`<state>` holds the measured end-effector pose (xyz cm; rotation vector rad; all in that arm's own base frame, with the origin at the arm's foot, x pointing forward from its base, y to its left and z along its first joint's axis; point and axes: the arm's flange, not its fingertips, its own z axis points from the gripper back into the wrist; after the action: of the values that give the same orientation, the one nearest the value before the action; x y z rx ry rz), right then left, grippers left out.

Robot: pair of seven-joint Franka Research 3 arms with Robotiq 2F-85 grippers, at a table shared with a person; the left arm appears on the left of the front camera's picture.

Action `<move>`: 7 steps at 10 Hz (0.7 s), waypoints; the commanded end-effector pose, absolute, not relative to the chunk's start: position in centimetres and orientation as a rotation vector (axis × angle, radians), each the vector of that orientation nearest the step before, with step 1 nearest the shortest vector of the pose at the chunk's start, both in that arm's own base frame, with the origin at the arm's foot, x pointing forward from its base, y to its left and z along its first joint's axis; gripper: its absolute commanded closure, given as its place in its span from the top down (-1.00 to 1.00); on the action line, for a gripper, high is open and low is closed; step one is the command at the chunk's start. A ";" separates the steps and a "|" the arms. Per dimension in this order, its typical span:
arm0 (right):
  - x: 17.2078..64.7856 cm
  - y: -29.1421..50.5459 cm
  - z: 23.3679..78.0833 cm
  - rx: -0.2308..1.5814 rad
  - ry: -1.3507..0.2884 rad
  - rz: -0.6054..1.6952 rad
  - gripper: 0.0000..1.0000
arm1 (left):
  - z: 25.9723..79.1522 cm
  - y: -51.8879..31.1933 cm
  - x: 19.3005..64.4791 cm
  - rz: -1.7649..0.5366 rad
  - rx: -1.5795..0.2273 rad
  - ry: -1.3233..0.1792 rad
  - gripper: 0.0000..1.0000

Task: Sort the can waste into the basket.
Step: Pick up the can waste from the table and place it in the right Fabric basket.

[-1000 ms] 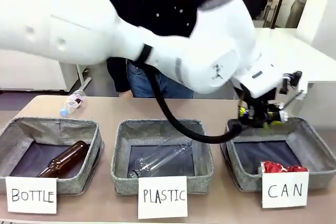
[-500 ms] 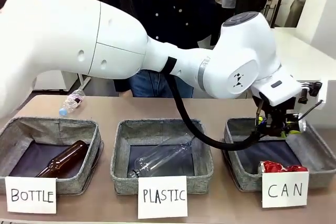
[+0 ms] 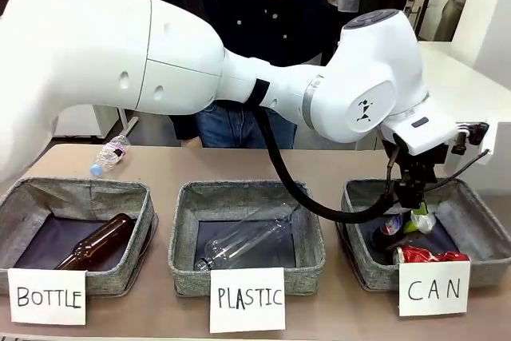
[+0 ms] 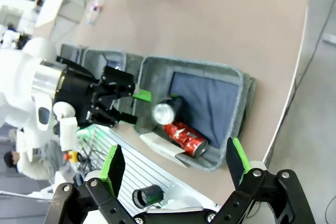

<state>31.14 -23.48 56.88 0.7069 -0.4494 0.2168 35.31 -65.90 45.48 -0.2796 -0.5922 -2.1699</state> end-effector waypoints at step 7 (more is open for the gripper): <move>32.2 -22.0 57.2 0.603 -0.441 0.193 1.00 | 46.7 -62.6 37.2 -2.066 -0.249 -0.279 1.00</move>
<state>31.51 -23.31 56.99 0.6777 -0.4482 0.2186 37.06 -64.01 45.31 -0.2682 -0.4427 -2.1208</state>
